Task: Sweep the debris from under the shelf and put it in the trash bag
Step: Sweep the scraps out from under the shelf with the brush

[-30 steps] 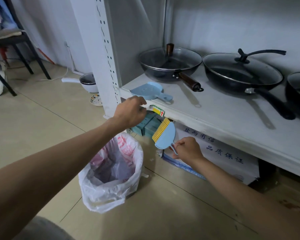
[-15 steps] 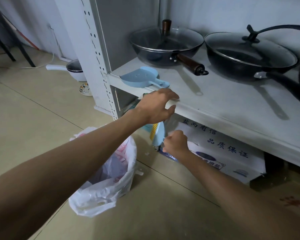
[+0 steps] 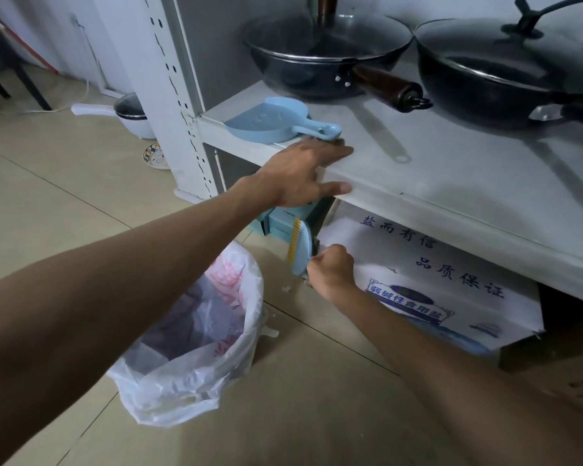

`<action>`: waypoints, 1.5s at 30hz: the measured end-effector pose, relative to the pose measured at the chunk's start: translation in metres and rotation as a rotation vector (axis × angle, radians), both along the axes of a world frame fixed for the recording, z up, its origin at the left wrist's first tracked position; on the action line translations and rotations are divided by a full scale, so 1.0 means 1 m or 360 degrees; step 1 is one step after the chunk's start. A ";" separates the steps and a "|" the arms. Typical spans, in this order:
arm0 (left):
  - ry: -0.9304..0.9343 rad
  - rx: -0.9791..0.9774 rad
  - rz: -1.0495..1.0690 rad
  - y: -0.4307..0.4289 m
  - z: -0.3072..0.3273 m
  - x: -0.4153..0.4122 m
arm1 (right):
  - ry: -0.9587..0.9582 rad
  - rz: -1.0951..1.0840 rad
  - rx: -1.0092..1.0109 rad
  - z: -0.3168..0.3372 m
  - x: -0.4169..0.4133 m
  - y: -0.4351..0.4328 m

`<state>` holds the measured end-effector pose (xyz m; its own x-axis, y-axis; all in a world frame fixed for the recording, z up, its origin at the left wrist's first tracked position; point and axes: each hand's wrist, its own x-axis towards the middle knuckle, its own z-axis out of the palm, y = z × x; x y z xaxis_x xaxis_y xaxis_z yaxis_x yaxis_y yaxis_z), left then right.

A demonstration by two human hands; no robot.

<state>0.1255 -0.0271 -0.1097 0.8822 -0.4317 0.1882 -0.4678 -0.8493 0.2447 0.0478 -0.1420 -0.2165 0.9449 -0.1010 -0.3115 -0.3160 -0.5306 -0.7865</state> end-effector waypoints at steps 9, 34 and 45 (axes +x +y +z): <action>-0.0150 0.0078 -0.0017 0.003 -0.016 0.015 | -0.0107 0.0154 -0.0179 -0.018 0.002 0.009; -0.0397 0.0040 0.0042 0.005 -0.030 0.020 | -0.0293 0.0414 -0.0492 -0.076 0.015 0.017; -0.0547 0.0055 0.0068 0.003 -0.039 0.024 | -0.0554 0.0601 -0.0861 -0.080 0.047 0.044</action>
<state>0.1491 -0.0239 -0.1491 0.7871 -0.4073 0.4632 -0.4819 -0.8748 0.0497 0.0950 -0.0976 -0.2966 0.9806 0.1956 0.0129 0.1839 -0.8951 -0.4063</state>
